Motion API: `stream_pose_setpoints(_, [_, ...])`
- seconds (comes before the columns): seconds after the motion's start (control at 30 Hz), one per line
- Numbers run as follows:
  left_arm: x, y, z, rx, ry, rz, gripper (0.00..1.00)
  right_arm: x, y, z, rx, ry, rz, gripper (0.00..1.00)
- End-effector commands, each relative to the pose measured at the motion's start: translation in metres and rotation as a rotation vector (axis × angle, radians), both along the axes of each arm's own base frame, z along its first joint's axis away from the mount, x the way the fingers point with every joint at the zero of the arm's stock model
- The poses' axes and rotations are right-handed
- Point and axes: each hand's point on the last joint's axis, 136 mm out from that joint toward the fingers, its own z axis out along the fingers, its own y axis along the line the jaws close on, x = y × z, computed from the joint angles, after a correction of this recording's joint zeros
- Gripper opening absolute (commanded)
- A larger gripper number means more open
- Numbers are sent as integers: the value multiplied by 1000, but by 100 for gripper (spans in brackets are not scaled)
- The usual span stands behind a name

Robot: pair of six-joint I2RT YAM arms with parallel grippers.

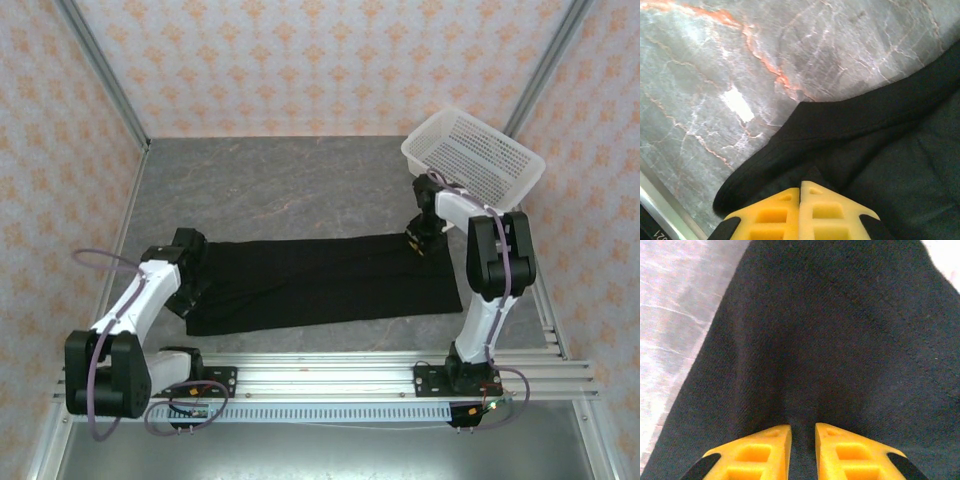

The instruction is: Fold and stack the t-shirts

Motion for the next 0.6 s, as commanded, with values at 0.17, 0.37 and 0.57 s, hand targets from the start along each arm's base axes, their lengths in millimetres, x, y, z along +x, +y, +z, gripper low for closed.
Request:
stream_pose_setpoints(0.17, [27,0,4,26,18,-61,0,-4,-4,25,-54,-46,55,40])
stream_pose_setpoints(0.37, [27,16,-1,120,126,-88,0,-28,-5,34,-53,-62,57,48])
stream_pose_setpoints(0.57, [31,22,-12,147,202,-92,3,-39,-8,51,-61,-107,84,51])
